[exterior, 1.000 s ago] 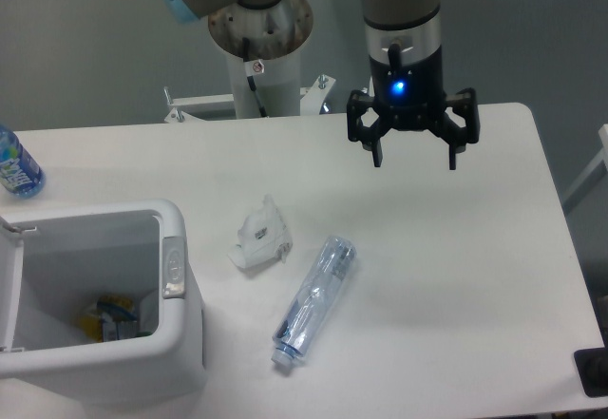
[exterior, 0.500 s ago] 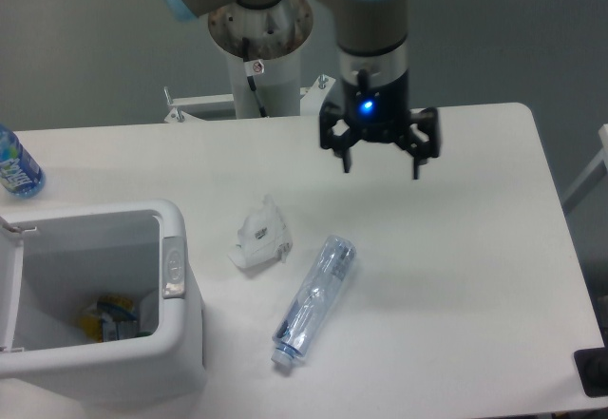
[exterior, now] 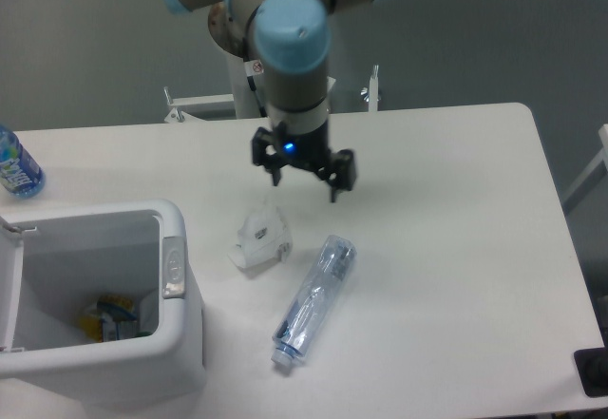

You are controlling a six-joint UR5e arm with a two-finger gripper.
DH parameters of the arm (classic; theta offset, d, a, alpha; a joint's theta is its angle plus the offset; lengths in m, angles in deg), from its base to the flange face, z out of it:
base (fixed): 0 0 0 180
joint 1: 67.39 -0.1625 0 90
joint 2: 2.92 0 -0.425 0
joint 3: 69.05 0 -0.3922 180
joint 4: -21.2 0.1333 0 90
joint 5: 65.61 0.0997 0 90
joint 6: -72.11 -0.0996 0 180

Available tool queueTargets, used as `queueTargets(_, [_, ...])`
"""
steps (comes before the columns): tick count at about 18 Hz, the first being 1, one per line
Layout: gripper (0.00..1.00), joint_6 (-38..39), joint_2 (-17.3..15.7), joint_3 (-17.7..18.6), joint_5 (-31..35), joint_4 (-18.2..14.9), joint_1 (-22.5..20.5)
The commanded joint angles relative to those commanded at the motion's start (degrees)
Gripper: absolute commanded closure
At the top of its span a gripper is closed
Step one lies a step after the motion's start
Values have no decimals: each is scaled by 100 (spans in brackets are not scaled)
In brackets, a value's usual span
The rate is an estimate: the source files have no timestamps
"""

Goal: Place the trash in the trash can
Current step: 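Move the open gripper over the crumpled white paper and lower it, then close the gripper on the crumpled white paper and lift it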

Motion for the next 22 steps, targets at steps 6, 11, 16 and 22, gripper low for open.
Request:
queueTargets(6, [0, 53, 537, 35, 0, 26, 396])
queueTargets(11, [0, 35, 783, 36, 18, 413, 440])
queueTargets(16, [95, 44, 740, -9, 140, 387, 431])
queueTargets(22, [100, -9, 626, 0, 132, 299, 370])
